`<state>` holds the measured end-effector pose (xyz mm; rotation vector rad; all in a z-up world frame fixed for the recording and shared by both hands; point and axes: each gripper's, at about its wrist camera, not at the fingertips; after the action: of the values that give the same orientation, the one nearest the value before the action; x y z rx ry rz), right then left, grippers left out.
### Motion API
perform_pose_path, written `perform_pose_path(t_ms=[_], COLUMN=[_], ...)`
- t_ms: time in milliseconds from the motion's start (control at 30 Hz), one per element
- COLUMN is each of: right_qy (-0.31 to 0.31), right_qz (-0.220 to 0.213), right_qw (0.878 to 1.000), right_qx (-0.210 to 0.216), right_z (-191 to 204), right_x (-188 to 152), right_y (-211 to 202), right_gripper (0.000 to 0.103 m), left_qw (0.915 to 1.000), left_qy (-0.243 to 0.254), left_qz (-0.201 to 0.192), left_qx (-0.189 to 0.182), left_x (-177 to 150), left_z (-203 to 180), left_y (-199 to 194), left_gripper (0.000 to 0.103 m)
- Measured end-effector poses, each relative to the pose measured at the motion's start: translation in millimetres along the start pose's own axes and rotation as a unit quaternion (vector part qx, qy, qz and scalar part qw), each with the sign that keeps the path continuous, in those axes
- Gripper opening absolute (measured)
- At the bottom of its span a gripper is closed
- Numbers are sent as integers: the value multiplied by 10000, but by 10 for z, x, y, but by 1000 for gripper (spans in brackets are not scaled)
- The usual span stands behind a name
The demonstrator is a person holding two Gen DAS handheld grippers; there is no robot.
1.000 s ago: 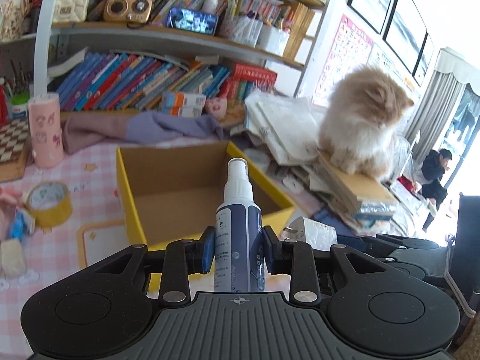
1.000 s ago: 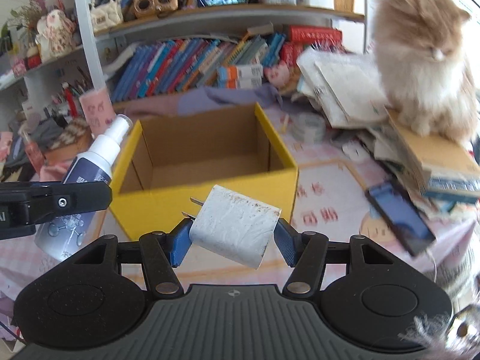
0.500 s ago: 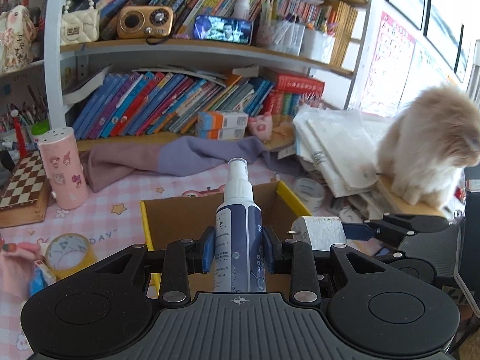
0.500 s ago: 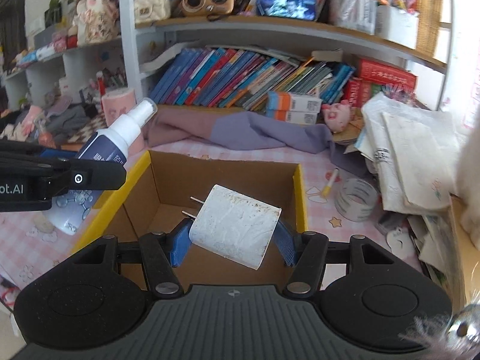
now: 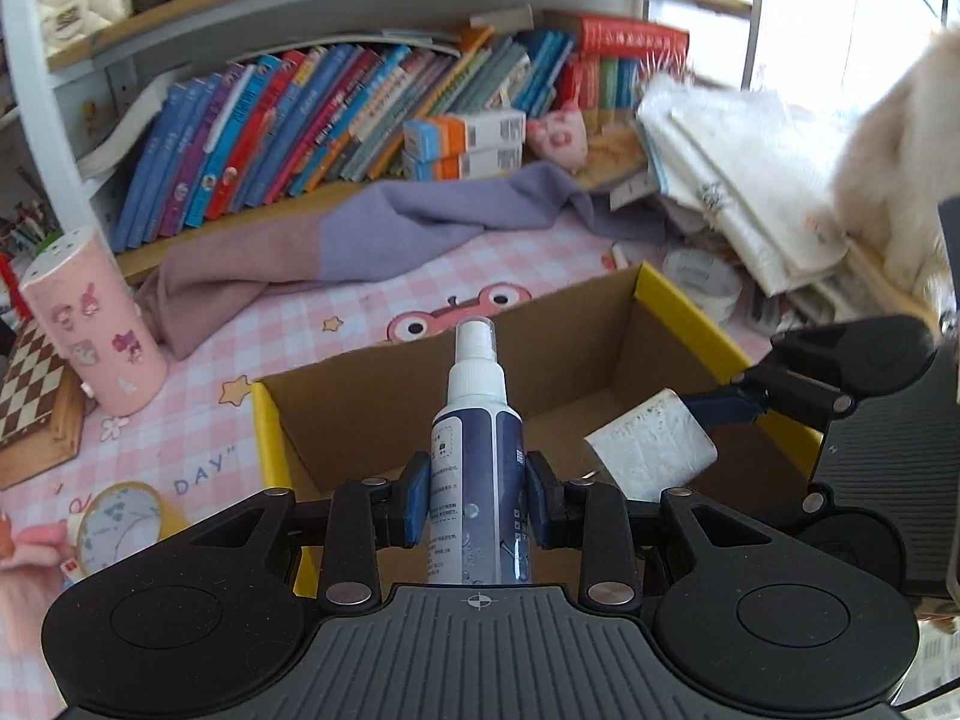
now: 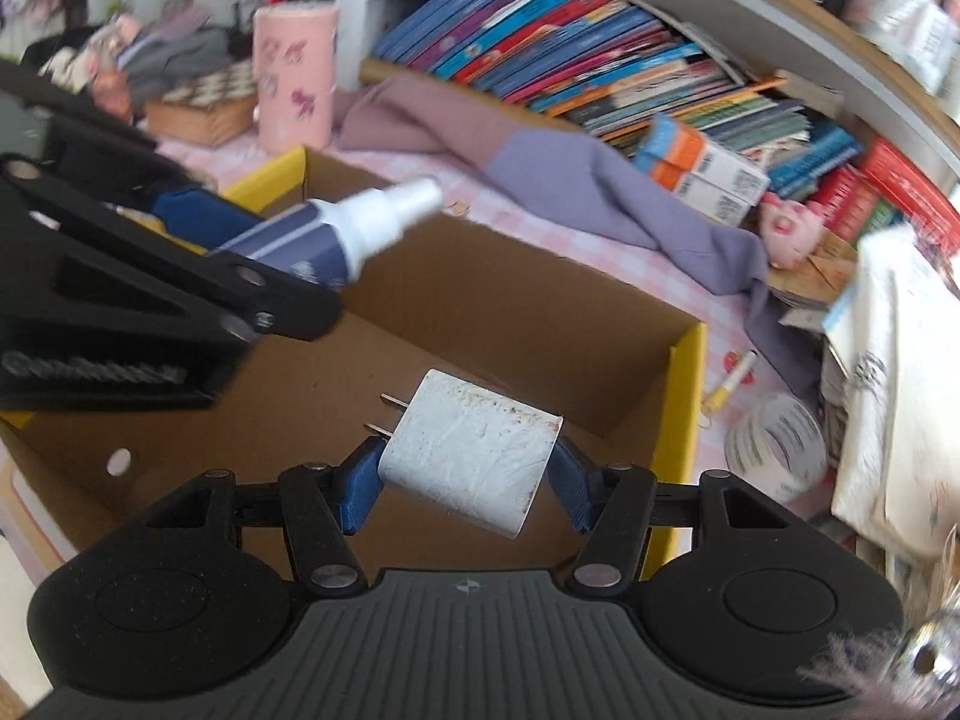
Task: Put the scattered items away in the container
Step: 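Lower both items into the box and open both tools to release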
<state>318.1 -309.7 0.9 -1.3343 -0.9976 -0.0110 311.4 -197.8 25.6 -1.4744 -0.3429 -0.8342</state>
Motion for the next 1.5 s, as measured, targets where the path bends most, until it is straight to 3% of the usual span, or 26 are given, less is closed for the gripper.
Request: perform_pose_path(t_ms=[733,1333,1500], right_qy=[-496,-495,-407], right_qz=[853,1002,857], right_qw=[9949,9936,9954], right_qx=[185,177,162], right_z=[-59,-16,-26], right_x=[75,68,65], right_y=[465,508,460], right_gripper=[57,58,58], left_qw=[9960,9948,9970], left_qy=[563,685,568], left_qz=[673,748,523], left_qx=[180,58,27], left_x=[-11,-17,-6], left_z=[-139,-168,-146], left_y=[520,552,485], left_gripper=[31,31,33])
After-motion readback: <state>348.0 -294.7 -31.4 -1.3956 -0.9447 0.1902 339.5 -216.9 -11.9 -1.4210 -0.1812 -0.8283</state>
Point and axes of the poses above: each gripper's, at about its wrist camera, not at the fingertips, and y roughly the way its jaws point, z to its left, x to its top, and after that the axes turned 7 degrees about x, right-handed
